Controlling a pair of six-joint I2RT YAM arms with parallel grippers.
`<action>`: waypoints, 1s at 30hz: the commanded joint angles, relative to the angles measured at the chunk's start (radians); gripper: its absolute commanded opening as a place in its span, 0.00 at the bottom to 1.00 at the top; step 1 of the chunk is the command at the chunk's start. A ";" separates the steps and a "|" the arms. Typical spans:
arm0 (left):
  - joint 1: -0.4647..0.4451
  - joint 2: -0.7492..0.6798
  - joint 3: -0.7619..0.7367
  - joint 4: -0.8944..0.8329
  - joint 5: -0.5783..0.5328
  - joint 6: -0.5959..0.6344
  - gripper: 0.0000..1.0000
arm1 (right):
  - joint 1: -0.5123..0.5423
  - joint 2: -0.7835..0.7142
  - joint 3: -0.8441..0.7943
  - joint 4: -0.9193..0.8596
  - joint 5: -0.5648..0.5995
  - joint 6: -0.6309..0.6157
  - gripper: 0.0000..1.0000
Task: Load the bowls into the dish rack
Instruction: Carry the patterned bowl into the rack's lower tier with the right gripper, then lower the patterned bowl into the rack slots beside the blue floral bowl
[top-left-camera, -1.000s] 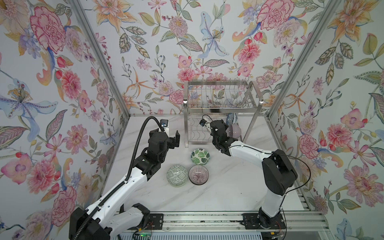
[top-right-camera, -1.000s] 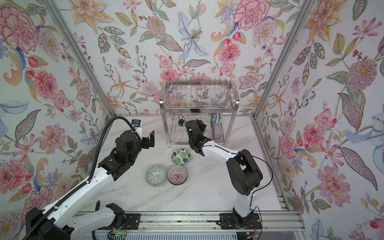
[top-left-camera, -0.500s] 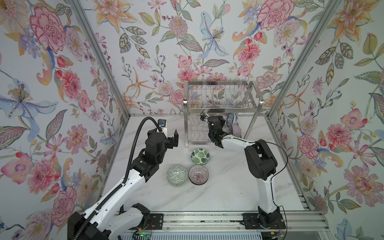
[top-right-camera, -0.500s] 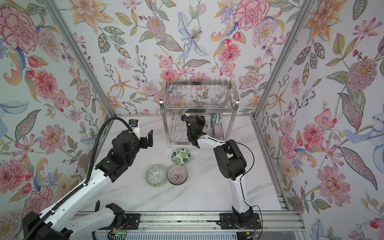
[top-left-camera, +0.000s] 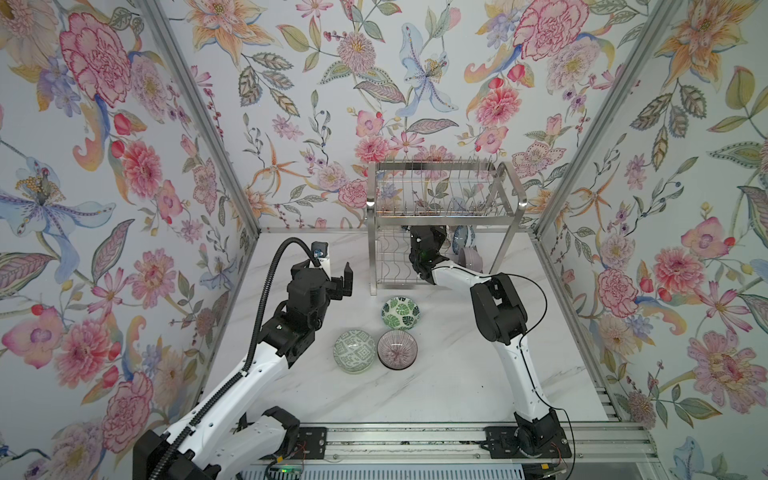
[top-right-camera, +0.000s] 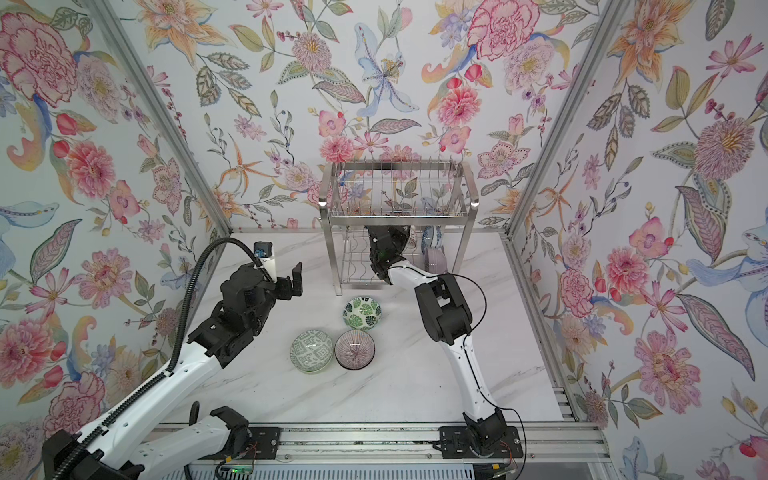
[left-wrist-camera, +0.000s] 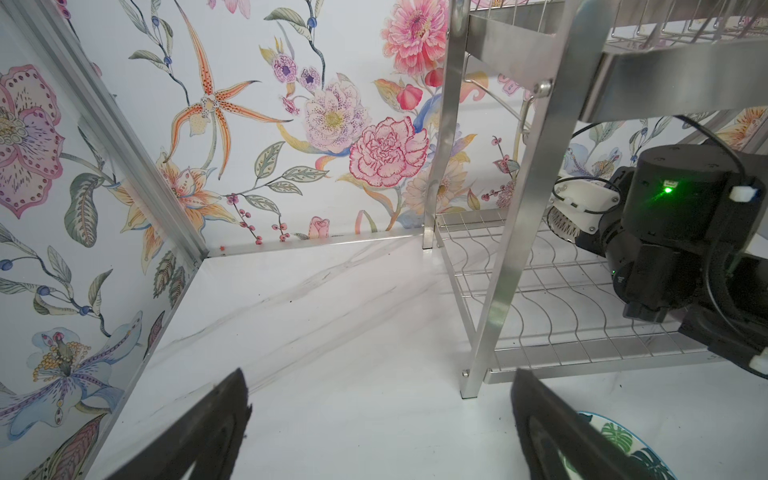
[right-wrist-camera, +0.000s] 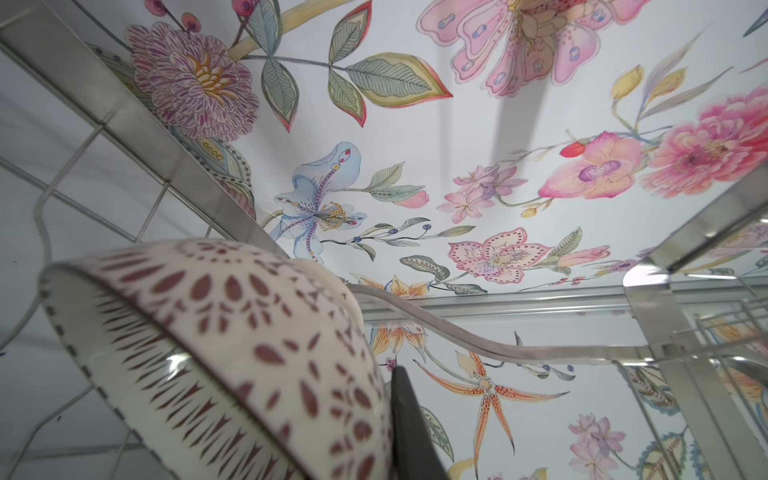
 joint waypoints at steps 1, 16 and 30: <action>0.019 -0.011 -0.015 0.006 0.015 0.011 1.00 | -0.010 0.019 0.086 0.054 0.051 -0.012 0.00; 0.034 -0.008 -0.029 0.017 0.043 0.005 0.99 | -0.040 0.159 0.283 -0.029 0.087 -0.028 0.00; 0.043 -0.021 -0.045 0.027 0.054 0.000 0.99 | -0.059 0.219 0.358 -0.074 0.084 -0.031 0.00</action>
